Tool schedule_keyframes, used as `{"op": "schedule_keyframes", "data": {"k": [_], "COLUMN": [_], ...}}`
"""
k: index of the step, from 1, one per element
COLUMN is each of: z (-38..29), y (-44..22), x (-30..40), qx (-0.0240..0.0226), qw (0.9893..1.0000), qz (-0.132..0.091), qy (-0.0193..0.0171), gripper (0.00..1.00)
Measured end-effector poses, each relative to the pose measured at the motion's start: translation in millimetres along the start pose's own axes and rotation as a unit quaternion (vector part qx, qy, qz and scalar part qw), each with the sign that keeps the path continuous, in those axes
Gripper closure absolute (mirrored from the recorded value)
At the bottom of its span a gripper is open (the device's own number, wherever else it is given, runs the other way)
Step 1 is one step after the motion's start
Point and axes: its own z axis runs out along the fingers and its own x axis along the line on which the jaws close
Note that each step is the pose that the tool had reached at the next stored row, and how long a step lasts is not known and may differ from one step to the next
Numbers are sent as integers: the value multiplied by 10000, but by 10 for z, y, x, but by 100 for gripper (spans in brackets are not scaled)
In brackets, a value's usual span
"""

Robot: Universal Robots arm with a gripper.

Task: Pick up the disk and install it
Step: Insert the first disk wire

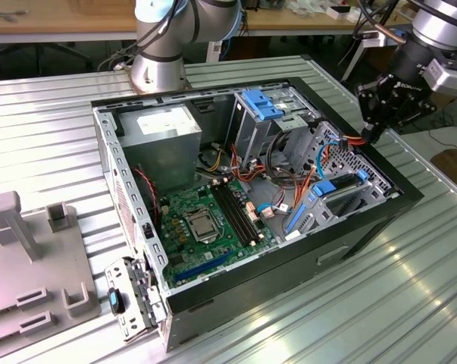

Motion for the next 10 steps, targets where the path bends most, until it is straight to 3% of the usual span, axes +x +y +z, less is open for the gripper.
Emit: {"op": "schedule_keyframes", "data": {"k": [5, 7, 10], "z": [0, 0, 0], "y": [0, 0, 0], "x": [0, 0, 0], "qx": [-19, -28, -44], "qw": [9991, 9980, 9950], "qz": [431, 634, 998], "qy": [13, 18, 29], "gripper": [83, 83, 83]}}
